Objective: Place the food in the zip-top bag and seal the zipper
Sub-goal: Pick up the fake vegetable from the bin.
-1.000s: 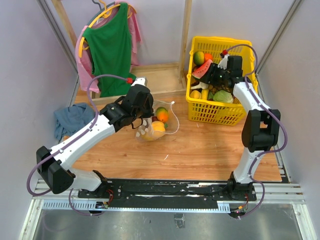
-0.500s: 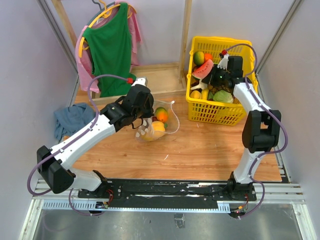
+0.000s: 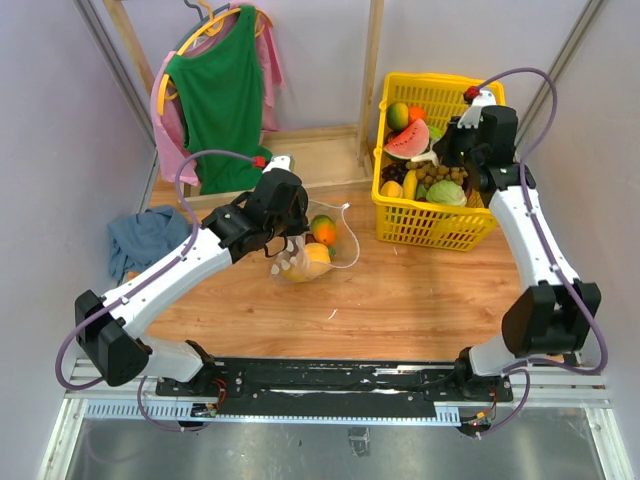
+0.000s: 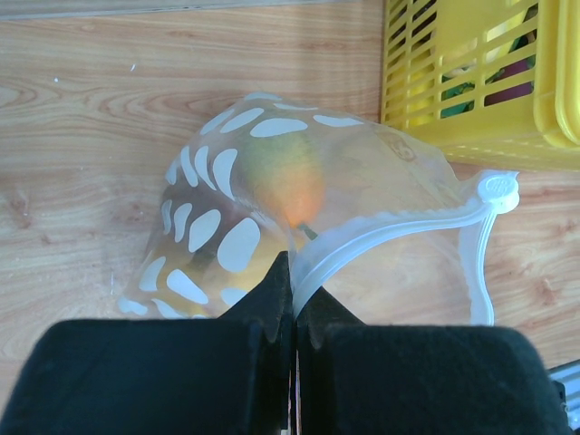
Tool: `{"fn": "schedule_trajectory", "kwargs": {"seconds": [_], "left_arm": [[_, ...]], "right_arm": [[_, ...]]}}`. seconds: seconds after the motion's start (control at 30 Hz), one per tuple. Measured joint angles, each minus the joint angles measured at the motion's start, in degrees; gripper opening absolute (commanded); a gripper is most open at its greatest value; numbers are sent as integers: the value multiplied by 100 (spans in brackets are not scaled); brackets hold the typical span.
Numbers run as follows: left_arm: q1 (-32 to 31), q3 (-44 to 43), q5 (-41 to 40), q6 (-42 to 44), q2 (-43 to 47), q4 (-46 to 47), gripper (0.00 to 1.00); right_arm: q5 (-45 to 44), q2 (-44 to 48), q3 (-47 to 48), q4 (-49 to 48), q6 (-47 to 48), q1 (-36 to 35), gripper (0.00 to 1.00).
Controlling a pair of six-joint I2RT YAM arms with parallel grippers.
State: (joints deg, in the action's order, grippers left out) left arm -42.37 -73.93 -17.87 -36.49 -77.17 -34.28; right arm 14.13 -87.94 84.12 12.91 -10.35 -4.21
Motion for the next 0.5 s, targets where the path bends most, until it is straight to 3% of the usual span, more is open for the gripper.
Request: {"fn": "schedule_trajectory", "kwargs": {"seconds": [0.2, 0.5], "left_arm": [[0, 4, 20, -90, 0, 44, 0], [0, 52, 70, -306, -2, 160, 0]], "right_arm": [[-629, 879, -343, 179, 201, -103, 1], [-844, 1814, -540, 407, 295, -649, 1]]}}
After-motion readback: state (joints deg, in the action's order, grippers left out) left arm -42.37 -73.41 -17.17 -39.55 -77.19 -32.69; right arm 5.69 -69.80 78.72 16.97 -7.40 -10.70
